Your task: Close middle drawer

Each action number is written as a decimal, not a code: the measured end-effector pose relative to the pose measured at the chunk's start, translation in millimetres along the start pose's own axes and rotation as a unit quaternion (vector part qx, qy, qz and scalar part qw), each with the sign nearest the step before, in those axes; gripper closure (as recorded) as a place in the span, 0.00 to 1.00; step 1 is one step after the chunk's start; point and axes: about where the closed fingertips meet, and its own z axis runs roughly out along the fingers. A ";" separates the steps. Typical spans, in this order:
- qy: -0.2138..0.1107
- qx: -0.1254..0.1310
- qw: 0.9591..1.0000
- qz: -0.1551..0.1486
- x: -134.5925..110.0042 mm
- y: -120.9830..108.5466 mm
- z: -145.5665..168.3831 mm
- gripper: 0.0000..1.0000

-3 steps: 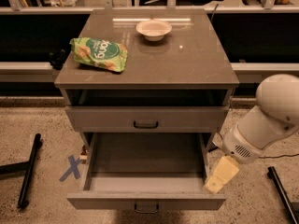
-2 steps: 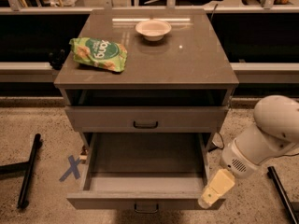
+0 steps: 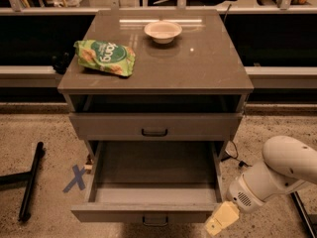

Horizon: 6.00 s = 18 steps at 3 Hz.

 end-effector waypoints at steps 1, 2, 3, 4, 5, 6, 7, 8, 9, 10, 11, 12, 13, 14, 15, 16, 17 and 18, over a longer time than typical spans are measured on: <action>0.000 0.000 1.000 0.000 0.0 0.0 0.0 0.00; 0.009 0.007 1.000 0.021 3.1 -14.6 11.7 0.00; 0.004 0.024 0.996 0.085 26.3 -43.1 37.7 0.00; -0.001 0.030 0.993 0.113 37.0 -54.5 49.4 0.00; 0.007 0.016 0.991 0.132 42.9 -69.8 72.3 0.00; 0.017 -0.008 0.989 0.145 47.2 -83.2 95.6 0.00; 0.018 -0.023 0.987 0.158 51.2 -95.3 113.2 0.14; 0.008 -0.023 0.988 0.152 46.5 -103.6 127.0 0.37; -0.023 0.009 0.992 0.126 31.1 -111.5 131.0 0.61; -0.059 0.058 0.991 0.103 10.6 -126.3 134.6 0.84; -0.094 0.112 0.985 0.092 -12.1 -155.9 143.8 1.00; -0.114 0.132 0.980 0.090 -21.8 -166.9 139.9 1.00; -0.114 0.132 0.980 0.090 -21.8 -166.9 140.0 1.00; -0.121 0.154 0.976 0.099 -29.3 -182.3 143.6 1.00; -0.141 0.180 0.967 0.109 -41.7 -209.0 143.3 1.00; -0.141 0.180 0.967 0.109 -41.7 -208.9 143.3 1.00; -0.176 0.196 0.959 0.106 -77.3 -236.6 134.6 1.00; -0.198 0.204 0.953 0.101 -101.8 -252.5 130.5 1.00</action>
Offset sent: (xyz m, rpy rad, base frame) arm 0.0145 -0.0103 -0.0438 -0.0726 0.0598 -0.0767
